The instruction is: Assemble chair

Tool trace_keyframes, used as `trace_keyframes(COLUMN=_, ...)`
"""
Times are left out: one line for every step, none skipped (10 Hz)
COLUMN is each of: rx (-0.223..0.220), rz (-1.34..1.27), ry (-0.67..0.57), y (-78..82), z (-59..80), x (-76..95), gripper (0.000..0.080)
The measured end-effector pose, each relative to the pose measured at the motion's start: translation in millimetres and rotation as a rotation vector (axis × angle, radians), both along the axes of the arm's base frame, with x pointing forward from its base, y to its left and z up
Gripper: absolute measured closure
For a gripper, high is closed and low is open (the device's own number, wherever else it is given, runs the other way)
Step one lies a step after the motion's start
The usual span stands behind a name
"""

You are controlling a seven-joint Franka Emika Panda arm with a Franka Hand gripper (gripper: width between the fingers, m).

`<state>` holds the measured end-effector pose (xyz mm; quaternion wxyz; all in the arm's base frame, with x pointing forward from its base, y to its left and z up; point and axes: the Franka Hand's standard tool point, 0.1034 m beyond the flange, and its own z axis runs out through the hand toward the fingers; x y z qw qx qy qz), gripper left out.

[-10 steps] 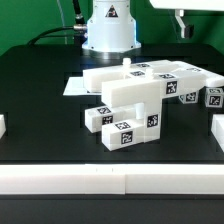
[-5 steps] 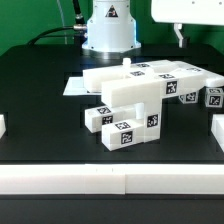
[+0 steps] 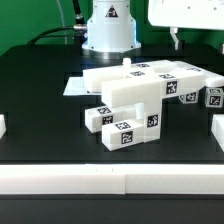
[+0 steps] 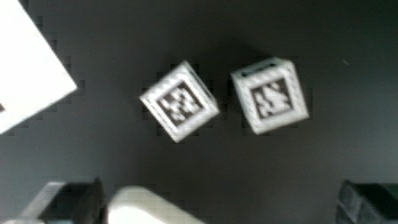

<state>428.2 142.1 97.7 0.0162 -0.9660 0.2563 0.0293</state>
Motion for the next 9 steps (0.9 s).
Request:
trace_keyframes(rx=-0.004, rz=0.008, ry=0.002, y=-2.7, z=-4.8, x=-6.8, gripper=0.0151)
trace_keyframes(rx=-0.010, rz=0.016, ry=0.007, y=-6.5, z=-11.2, x=-16.2, gripper=0.0151)
trace_keyframes(rx=-0.015, rz=0.021, ry=0.010, y=-10.0, z=-16.3, x=-22.8, gripper=0.0151)
trace_keyframes(rx=-0.017, rz=0.034, ry=0.015, y=-13.0, z=-18.9, x=-25.1, gripper=0.0151)
trace_keyframes(rx=-0.020, rz=0.053, ry=0.017, y=-18.5, z=-22.2, x=-24.6, gripper=0.0151)
trace_keyframes(rx=-0.024, rz=0.064, ry=0.023, y=-23.8, z=-25.9, x=-24.9, gripper=0.0151)
trace_keyframes(rx=-0.027, rz=0.065, ry=0.025, y=-27.2, z=-27.9, x=-22.8, gripper=0.0151)
trace_keyframes(rx=-0.029, rz=0.078, ry=0.023, y=-30.4, z=-29.0, x=-18.5, gripper=0.0151)
trace_keyframes(rx=-0.031, rz=0.085, ry=0.019, y=-34.9, z=-29.8, x=-11.0, gripper=0.0151)
